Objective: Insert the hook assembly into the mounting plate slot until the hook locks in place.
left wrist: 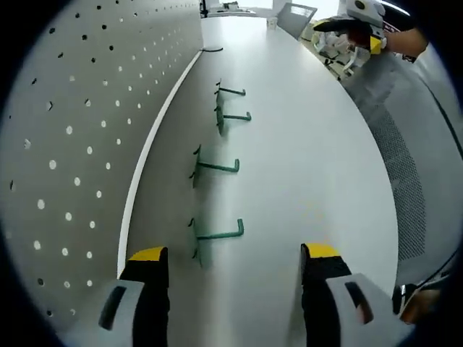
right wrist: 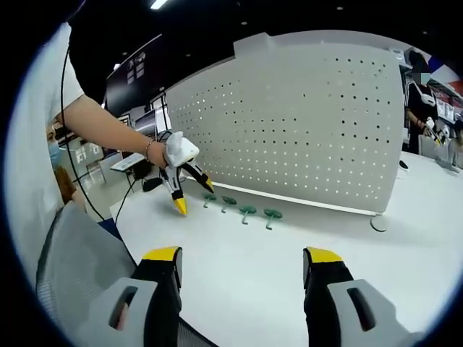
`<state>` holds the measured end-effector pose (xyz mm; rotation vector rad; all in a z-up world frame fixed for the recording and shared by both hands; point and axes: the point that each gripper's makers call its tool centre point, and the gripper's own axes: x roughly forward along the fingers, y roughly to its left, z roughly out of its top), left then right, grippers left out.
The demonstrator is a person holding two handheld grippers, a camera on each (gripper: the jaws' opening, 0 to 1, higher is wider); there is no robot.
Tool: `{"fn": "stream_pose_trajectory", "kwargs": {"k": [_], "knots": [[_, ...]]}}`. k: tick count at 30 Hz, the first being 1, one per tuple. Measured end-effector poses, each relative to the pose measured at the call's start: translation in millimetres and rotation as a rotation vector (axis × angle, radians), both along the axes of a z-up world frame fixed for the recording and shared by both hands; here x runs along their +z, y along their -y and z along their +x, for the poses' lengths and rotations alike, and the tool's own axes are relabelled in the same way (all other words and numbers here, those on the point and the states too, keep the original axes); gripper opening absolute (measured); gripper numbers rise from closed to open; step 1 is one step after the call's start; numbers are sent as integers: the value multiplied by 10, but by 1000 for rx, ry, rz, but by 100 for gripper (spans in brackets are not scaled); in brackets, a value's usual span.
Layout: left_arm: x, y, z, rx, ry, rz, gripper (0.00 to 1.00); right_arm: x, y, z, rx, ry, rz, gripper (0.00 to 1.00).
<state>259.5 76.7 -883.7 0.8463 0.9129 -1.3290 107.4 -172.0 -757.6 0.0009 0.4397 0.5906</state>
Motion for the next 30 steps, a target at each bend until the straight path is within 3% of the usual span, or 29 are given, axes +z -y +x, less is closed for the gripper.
{"fn": "stream_pose_trajectory", "kwargs": {"k": [17,25,30], "knots": [[9,0,43,-9,10,0,74,-12,-2,-5,1,-7,0,66],[37,-21,154,62,15,-2,51,7,2,12,-7,-2,9,66],[35,-16,170,80,17,-4,45,9,1,11,-5,-1,9,66]]}}
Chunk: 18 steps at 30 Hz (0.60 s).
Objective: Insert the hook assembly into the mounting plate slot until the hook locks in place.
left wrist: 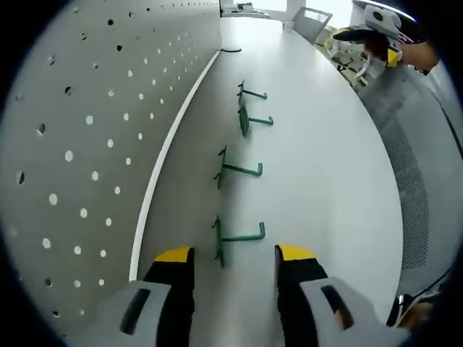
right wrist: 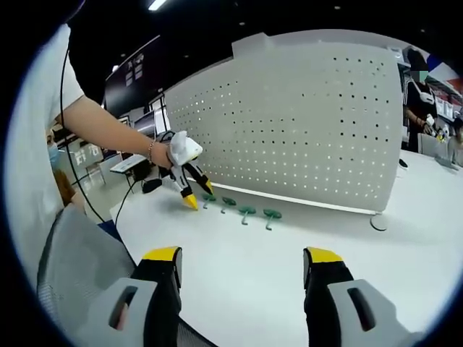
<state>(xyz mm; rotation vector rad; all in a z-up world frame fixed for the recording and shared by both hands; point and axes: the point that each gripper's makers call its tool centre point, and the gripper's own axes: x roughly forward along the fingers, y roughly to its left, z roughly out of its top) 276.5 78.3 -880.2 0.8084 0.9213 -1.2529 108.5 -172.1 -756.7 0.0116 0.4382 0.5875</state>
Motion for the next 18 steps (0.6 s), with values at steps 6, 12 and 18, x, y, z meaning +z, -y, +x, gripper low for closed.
{"fn": "stream_pose_trajectory", "kwargs": {"k": [6,12,18], "knots": [[0,-15,49,43,3,11,34,18,3,1,-3,3,6,66],[-3,-23,54,47,5,16,24,26,-5,5,-4,6,10,66],[-2,-24,70,64,13,18,18,15,-15,-3,-2,5,11,66]]}}
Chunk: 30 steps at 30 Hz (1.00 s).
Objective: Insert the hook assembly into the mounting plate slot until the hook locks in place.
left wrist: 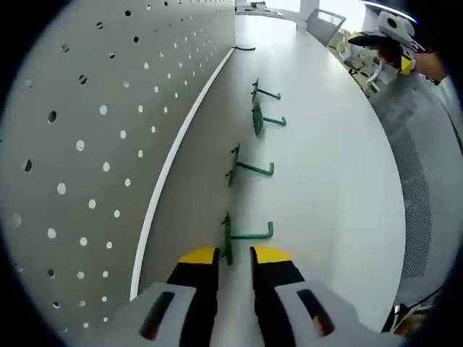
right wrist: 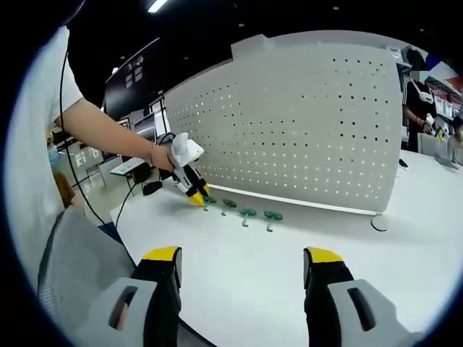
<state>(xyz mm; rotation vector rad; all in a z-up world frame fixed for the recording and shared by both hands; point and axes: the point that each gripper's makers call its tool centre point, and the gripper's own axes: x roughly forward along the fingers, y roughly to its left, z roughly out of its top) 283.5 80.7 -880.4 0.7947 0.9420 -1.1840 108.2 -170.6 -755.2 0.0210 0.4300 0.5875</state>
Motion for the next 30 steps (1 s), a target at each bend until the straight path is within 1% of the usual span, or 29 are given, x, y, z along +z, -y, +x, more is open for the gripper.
{"fn": "stream_pose_trajectory", "kwargs": {"k": [2,3,4,5,6,8,12,23,30], "knots": [[2,-7,8,4,5,6,15,-1,-4,-1,1,0,-1,66],[2,-12,15,4,12,11,12,-2,-5,-2,2,0,-2,66],[2,-28,39,-20,44,32,9,-2,-4,-3,1,-1,-2,66],[-1,-36,40,-23,52,39,6,-2,-4,-3,1,-1,-1,66],[-19,-19,32,-27,52,33,6,-3,-2,-4,1,-1,-3,66],[-18,-28,51,-2,48,40,5,-7,3,-5,0,-1,-5,66],[-9,-30,51,12,47,39,5,-10,9,-4,0,-2,-5,66],[-4,-23,58,-9,58,44,3,-4,21,6,-3,-1,-5,66],[-2,-25,53,-7,61,44,3,-13,15,-2,-3,-2,-7,66]]}}
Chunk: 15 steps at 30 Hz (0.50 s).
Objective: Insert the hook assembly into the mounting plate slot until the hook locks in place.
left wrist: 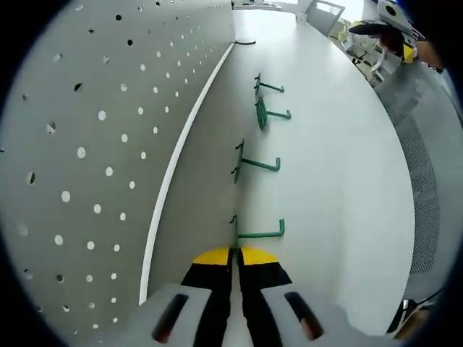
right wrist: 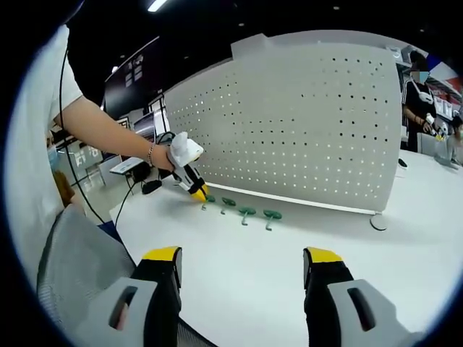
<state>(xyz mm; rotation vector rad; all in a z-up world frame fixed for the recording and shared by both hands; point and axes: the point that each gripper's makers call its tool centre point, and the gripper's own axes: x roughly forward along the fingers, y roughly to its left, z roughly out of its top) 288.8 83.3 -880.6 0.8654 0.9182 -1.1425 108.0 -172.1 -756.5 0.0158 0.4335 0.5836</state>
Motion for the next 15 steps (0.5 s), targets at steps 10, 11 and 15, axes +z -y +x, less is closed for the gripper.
{"fn": "stream_pose_trajectory", "kwargs": {"k": [10,11,15], "knots": [[124,27,81,92,48,-146,2,7,14,2,-3,2,0,66],[162,45,88,96,54,-171,2,3,14,4,-2,2,-1,66],[275,29,148,125,79,-229,2,12,-9,24,-1,1,6,66]]}}
